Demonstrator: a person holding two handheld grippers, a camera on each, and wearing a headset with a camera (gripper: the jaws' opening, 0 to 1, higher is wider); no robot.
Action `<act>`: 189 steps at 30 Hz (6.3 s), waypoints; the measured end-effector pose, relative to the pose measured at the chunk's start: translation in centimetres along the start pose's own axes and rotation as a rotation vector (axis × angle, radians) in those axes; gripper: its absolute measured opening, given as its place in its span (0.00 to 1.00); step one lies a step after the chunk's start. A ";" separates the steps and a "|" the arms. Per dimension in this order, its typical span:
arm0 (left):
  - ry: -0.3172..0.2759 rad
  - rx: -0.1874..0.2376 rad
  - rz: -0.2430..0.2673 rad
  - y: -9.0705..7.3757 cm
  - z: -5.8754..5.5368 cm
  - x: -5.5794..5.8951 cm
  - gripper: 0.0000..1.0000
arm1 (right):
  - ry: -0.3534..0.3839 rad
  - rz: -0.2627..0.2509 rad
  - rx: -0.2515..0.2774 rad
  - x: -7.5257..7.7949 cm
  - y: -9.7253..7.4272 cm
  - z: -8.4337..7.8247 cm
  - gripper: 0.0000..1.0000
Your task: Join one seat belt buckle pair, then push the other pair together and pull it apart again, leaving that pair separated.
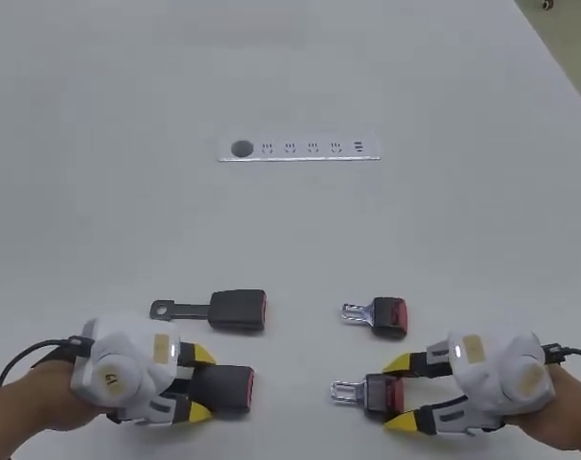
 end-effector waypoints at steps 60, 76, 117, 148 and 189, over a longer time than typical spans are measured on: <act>-0.001 -0.026 -0.002 -0.1 0.3 -0.1 0.34 | 0.002 0.030 0.135 -0.5 7.9 7.4 0.34; 0.004 -0.025 -0.003 0.0 0.2 -0.1 0.33 | 0.009 0.022 0.134 -0.6 8.7 8.1 0.34; 0.078 0.028 -0.057 -0.3 -0.5 -0.5 0.33 | 0.010 -0.040 0.179 -1.2 8.9 8.1 0.33; 0.093 0.072 -0.082 -0.3 -0.7 -0.7 0.32 | 0.042 -0.047 0.264 -1.1 8.8 7.6 0.32; 0.114 0.020 -0.083 -0.2 -0.2 -0.6 0.33 | 0.024 -0.049 0.199 -1.1 8.8 8.2 0.34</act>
Point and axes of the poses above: the centre of the closed fingertips' face, and the gripper's own axes: y roughly forward along the fingers, x roughly to its right, z roughly out of its top, the point moved 8 cm from there along -y, roughly backward along the fingers
